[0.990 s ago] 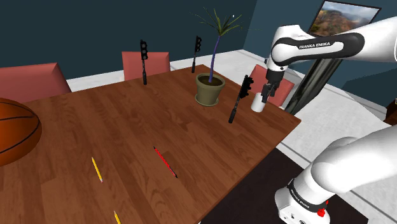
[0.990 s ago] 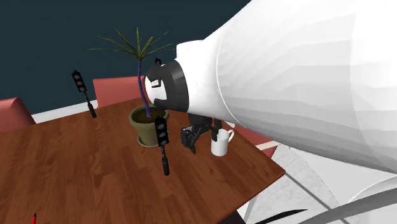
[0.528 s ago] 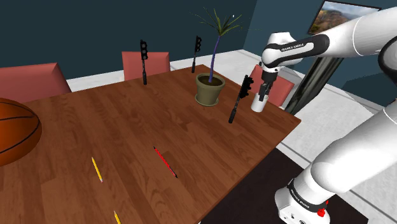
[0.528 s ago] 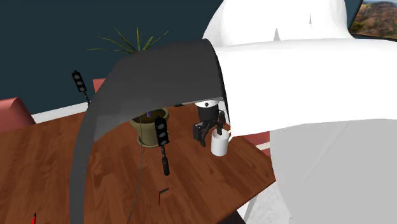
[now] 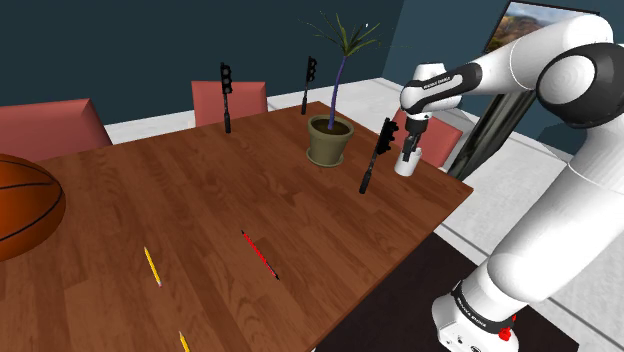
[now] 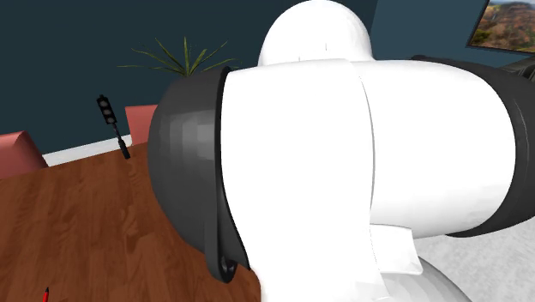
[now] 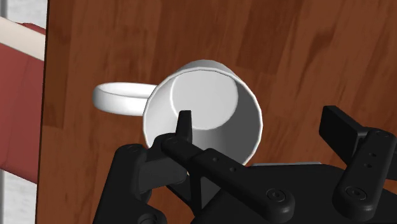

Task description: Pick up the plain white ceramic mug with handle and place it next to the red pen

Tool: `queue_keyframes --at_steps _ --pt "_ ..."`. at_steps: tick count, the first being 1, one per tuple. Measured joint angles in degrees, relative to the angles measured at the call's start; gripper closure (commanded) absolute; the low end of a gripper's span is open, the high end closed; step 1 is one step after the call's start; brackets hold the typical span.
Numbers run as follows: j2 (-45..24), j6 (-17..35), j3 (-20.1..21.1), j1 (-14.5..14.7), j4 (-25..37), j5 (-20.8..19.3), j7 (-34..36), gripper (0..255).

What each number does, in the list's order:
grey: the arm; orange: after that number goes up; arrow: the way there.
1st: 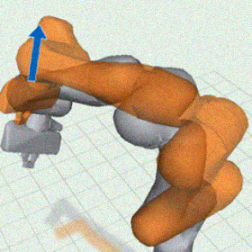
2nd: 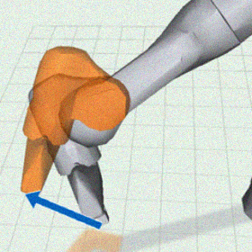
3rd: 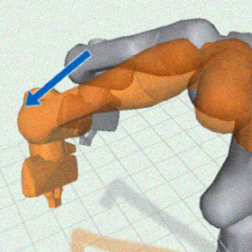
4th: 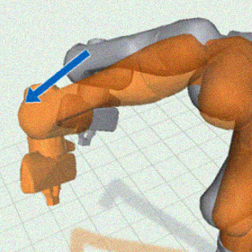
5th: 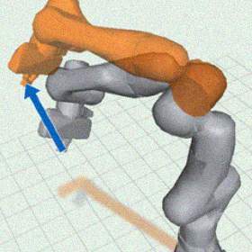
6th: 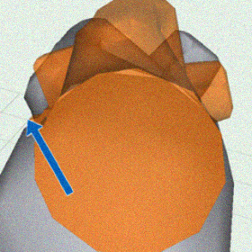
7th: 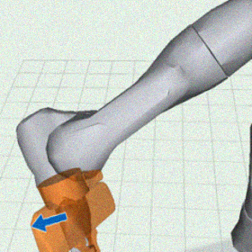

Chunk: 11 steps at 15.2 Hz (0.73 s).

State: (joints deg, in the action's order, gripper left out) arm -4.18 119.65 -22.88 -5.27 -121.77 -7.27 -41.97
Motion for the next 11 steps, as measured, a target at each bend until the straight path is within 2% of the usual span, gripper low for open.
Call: queue_keyframes --at_steps 4,10,11 --pt "-1.2 3.0 -0.2 -0.3 -1.8 0.3 -0.3 0" --pt "-1.5 3.6 -0.2 -0.3 -2.0 0.4 -0.4 0" --pt "-1.5 3.6 -0.2 -0.3 -2.0 0.4 -0.4 255"
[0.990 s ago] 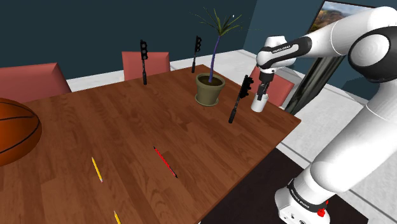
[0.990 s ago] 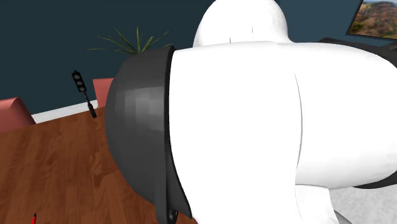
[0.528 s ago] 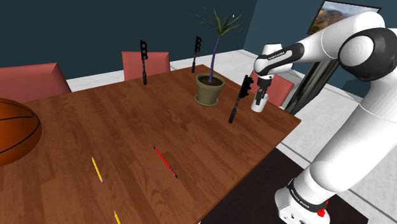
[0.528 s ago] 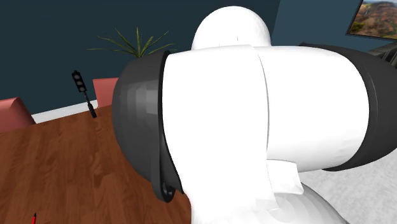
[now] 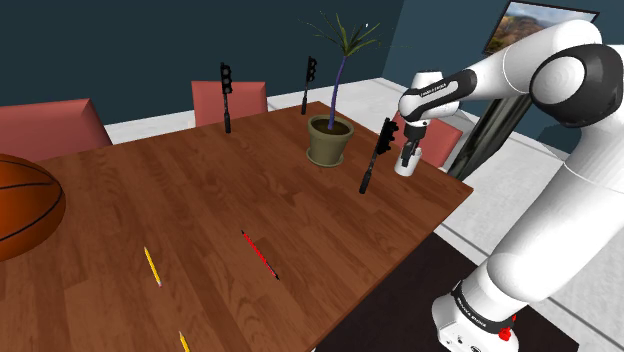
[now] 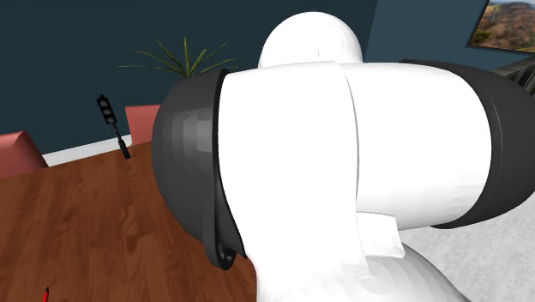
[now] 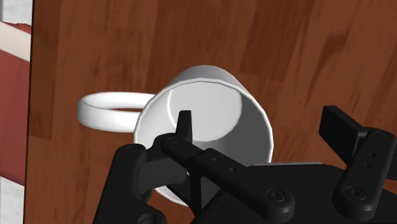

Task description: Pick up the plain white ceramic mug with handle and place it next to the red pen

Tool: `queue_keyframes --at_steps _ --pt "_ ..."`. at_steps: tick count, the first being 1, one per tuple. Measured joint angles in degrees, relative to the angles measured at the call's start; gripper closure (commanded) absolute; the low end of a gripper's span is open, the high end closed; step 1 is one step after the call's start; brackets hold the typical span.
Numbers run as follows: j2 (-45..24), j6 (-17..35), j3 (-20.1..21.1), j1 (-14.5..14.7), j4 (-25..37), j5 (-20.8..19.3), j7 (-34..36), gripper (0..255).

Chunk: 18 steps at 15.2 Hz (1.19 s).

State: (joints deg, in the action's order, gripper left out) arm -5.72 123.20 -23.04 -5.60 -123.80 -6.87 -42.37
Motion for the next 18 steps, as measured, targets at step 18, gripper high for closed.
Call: queue_keyframes --at_steps 18 --pt "2.9 -5.2 0.0 0.2 2.5 -0.9 0.1 255"
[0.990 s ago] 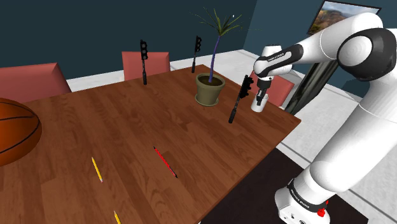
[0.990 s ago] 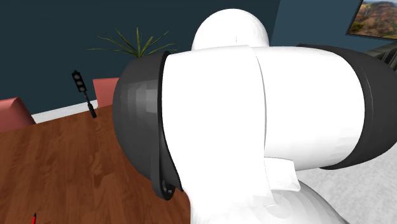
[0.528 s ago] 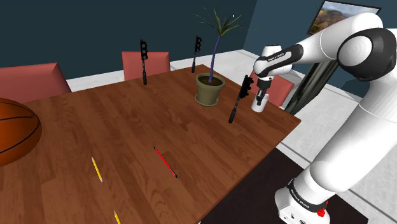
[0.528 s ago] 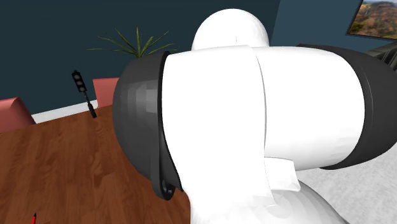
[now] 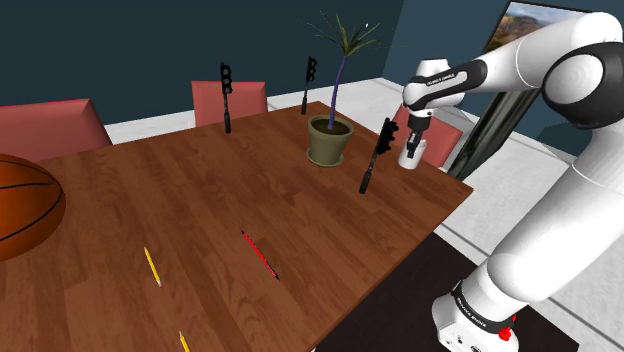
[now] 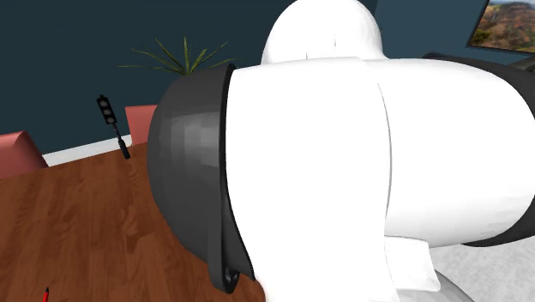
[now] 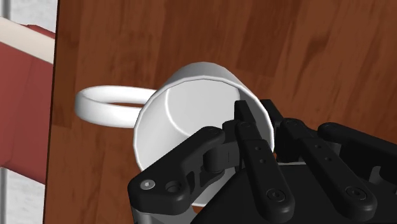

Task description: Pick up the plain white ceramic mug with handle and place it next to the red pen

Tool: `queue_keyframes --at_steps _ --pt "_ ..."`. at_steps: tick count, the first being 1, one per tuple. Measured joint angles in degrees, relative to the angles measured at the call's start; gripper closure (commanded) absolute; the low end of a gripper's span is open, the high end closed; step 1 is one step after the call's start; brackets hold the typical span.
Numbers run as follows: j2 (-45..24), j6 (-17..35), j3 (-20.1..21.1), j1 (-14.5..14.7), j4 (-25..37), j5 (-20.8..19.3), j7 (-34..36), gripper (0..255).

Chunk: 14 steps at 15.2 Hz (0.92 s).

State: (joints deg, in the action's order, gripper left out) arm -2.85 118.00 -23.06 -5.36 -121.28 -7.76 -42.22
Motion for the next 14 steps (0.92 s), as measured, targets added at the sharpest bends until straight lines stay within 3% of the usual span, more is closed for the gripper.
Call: queue_keyframes --at_steps 14 --pt "4.0 -10.4 0.3 0.4 6.6 -1.0 -0.1 255"
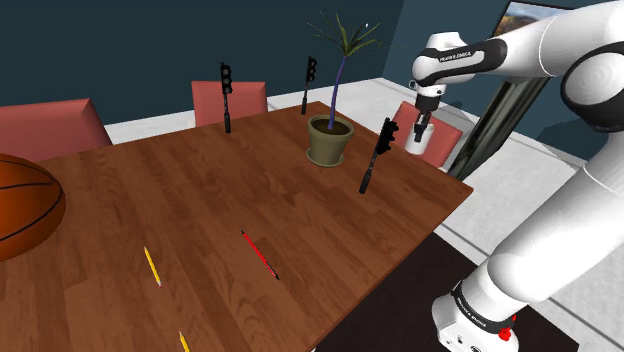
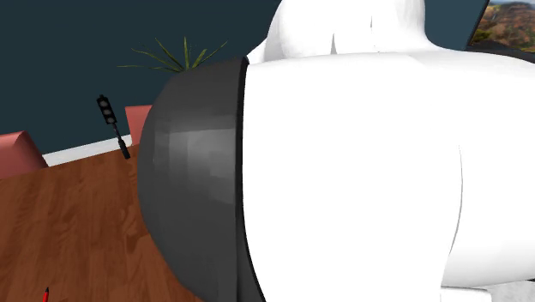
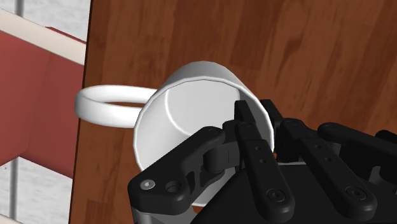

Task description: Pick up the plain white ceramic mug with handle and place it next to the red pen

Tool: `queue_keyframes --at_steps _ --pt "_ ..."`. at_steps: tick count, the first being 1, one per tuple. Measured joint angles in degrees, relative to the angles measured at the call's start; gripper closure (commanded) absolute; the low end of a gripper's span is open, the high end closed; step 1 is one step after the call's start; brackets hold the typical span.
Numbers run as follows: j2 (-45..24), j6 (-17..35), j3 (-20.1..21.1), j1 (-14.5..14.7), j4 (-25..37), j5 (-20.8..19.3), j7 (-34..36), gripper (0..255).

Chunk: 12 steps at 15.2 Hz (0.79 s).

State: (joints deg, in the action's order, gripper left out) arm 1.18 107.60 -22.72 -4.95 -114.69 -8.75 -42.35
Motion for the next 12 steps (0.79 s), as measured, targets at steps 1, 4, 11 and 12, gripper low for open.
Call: queue_keyframes --at_steps 1,4,11,12 --pt "0.3 -0.8 0.0 0.0 0.5 -0.1 0.0 255" --pt "0.8 -3.0 0.1 0.1 2.3 -0.2 -0.2 255" --pt "1.6 -8.3 0.3 0.2 6.8 -0.3 -0.6 255" --pt "1.5 -8.7 0.3 0.2 7.3 -0.2 -0.7 255"
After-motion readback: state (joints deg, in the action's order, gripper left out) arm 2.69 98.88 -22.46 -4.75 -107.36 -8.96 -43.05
